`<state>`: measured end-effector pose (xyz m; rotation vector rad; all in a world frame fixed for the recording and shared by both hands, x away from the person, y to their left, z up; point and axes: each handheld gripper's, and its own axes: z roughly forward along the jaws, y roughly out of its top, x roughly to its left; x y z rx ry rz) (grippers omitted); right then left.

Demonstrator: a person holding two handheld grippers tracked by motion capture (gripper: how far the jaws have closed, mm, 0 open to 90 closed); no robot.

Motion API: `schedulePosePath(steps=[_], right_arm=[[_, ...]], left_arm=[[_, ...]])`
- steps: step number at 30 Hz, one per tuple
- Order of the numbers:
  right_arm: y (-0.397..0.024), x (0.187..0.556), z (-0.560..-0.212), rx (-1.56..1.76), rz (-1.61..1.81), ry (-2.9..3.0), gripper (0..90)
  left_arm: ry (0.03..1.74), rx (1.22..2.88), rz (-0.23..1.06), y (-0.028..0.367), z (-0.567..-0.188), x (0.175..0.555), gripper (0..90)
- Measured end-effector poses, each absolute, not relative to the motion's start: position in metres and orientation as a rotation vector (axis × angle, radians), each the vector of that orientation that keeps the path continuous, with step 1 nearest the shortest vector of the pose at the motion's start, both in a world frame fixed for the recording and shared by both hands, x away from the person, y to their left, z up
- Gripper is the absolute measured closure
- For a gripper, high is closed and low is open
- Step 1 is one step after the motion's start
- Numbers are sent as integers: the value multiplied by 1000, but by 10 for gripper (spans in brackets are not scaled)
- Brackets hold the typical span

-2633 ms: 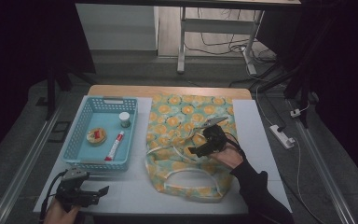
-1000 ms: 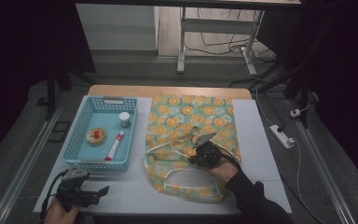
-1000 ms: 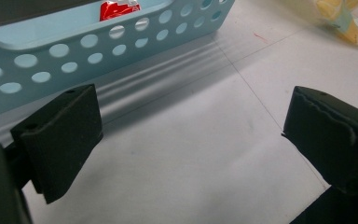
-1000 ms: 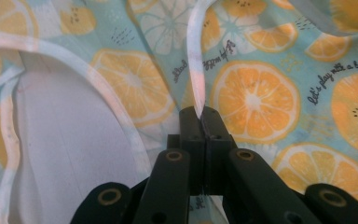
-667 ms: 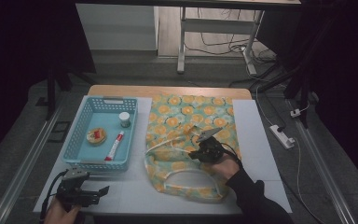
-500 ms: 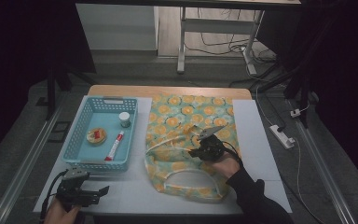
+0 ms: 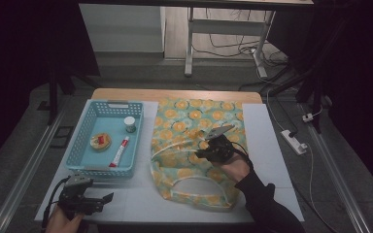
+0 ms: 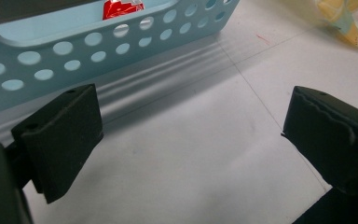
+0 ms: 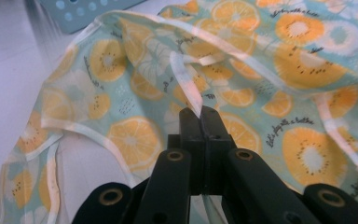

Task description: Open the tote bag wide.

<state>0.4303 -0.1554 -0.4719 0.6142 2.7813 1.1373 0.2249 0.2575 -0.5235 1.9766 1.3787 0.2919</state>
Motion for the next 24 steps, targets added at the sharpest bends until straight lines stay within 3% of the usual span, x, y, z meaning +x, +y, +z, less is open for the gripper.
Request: schedulePosePath(steps=[24], right_arm=[[-150,443,-422,617,1252,2692,900]], left_arm=[[1386,1968,291,258,-523,225,52]])
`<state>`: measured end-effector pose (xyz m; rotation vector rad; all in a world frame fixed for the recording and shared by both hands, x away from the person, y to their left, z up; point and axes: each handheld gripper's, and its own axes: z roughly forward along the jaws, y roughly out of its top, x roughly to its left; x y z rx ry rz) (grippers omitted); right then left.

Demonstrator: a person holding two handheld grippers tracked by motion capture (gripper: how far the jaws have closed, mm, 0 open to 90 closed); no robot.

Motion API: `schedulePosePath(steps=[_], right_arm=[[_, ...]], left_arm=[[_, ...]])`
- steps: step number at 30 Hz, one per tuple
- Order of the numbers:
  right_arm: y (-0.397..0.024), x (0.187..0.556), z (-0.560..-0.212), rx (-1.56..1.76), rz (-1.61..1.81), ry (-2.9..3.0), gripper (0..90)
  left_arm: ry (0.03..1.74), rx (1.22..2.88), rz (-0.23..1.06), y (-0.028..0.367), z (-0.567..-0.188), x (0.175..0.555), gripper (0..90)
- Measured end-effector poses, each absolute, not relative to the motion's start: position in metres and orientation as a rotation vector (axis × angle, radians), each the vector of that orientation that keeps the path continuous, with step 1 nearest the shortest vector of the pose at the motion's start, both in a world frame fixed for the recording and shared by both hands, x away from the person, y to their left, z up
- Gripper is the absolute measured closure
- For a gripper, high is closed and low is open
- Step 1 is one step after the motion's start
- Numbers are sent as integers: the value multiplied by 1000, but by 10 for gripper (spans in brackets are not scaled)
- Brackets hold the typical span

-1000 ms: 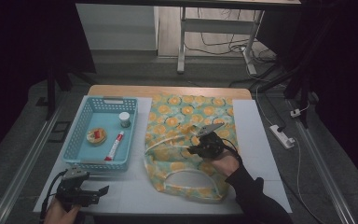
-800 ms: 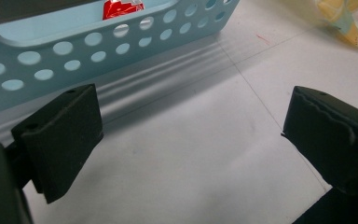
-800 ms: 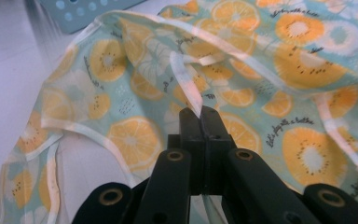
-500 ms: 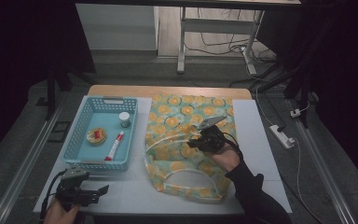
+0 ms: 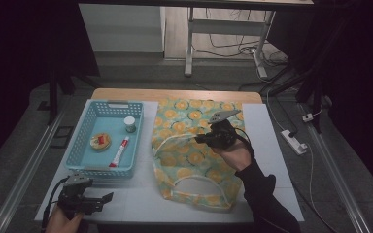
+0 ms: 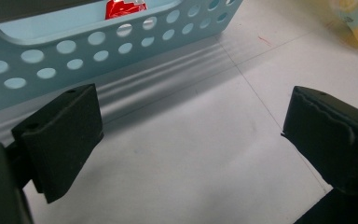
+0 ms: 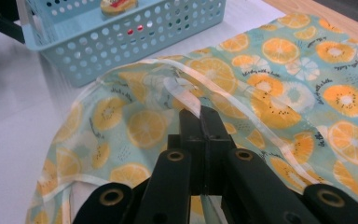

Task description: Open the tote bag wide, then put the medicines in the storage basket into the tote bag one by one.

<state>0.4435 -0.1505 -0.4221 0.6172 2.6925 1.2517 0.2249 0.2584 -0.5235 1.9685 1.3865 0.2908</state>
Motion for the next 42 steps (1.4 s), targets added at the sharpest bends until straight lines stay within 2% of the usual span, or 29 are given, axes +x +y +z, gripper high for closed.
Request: schedulePosePath(steps=[25,42], right_arm=[[-140,457,-396,616,1240,2701,900],[-139,454,-405,615,1225,2718,900]], left_arm=[[1382,1963,289,259,-523,224,53],[1376,1959,323,258,-521,222,19]])
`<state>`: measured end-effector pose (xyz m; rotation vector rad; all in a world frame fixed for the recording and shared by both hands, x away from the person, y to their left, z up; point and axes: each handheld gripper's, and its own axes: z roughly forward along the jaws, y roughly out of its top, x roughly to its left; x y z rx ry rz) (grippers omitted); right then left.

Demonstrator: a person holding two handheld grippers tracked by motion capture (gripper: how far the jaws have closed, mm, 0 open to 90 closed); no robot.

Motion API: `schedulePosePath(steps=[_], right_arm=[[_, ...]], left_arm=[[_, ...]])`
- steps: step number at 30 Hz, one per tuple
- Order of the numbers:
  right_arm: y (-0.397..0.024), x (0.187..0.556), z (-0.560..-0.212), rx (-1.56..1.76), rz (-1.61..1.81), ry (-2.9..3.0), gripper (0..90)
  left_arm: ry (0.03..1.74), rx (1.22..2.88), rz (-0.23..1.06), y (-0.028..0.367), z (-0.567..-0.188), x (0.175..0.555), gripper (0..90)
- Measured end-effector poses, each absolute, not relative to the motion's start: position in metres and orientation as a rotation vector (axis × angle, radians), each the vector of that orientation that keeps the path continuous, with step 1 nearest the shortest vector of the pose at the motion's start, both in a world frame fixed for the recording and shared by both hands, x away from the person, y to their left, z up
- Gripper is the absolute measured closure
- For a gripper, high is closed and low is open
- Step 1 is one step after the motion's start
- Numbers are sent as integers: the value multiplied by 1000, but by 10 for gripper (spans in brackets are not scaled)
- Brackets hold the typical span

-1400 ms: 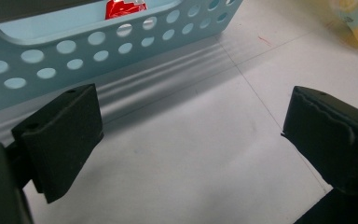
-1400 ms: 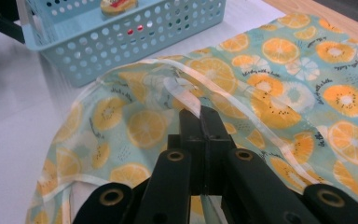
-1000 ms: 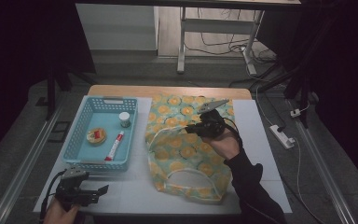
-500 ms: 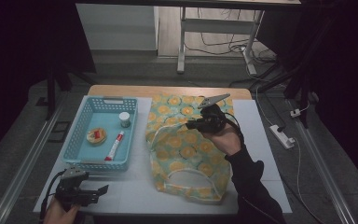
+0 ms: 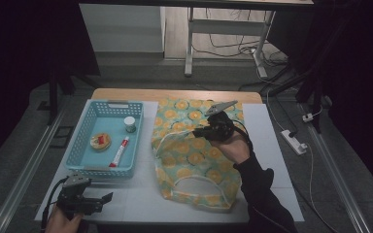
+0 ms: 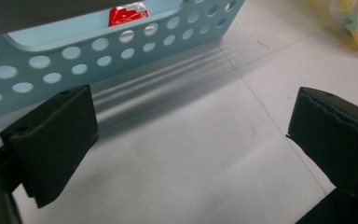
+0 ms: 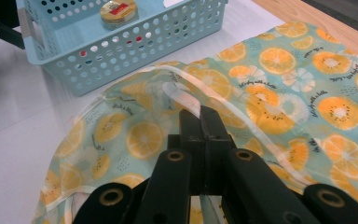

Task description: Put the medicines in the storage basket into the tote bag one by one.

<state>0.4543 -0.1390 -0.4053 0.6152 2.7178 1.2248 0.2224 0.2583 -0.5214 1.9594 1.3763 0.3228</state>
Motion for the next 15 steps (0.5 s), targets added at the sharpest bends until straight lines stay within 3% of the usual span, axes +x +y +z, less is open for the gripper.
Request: schedulePosePath(steps=[15], right_arm=[[-140,455,-407,618,1252,2723,900]], left_arm=[[1371,1914,297,263,-510,221,8]])
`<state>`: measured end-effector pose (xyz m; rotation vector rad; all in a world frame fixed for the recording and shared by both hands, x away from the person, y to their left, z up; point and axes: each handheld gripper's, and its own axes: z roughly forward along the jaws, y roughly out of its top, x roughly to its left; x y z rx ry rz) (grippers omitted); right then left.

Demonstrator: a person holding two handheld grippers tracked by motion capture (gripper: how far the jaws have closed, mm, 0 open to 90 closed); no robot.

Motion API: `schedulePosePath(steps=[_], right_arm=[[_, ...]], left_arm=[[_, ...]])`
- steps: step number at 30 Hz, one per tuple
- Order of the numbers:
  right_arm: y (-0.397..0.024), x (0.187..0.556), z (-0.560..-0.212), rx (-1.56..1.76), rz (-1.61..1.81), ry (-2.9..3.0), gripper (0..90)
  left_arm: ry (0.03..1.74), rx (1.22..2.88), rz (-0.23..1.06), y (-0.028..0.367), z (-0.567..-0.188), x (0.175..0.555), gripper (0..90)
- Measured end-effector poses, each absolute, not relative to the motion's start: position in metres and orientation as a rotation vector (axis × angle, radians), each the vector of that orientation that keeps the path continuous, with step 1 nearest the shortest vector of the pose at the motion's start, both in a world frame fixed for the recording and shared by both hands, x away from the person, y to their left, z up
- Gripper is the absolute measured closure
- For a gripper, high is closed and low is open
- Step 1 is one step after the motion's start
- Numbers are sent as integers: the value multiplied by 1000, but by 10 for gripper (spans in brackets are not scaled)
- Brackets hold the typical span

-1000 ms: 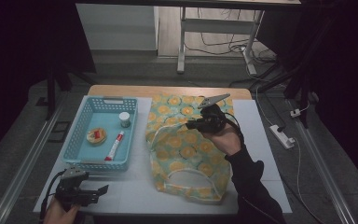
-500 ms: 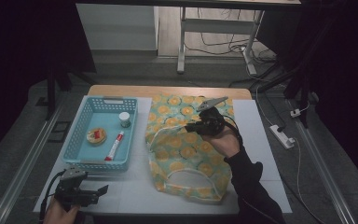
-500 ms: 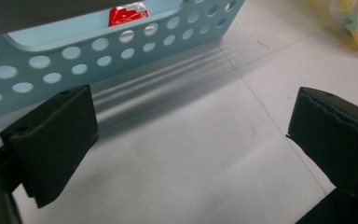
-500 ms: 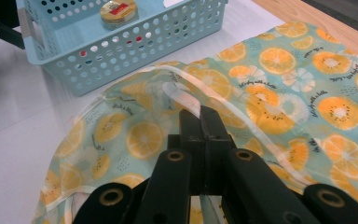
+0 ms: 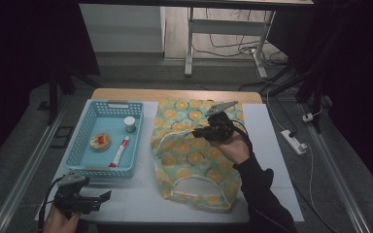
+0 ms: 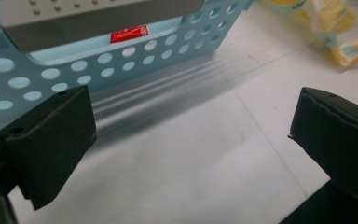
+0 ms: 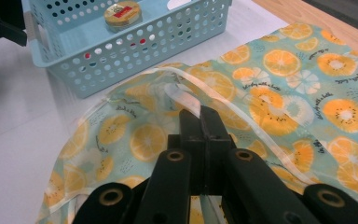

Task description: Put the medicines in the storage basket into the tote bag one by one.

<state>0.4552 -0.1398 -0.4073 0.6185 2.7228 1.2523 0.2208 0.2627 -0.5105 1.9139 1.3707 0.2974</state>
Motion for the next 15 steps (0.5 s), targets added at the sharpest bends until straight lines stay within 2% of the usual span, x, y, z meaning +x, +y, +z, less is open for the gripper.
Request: schedulePosePath(steps=[8,15], right_arm=[[-139,456,-409,615,1258,2726,900],[-142,460,-411,626,1265,2726,900]], left_arm=[[1295,1893,255,266,-500,224,8],[1262,1879,268,266,-489,228,3]])
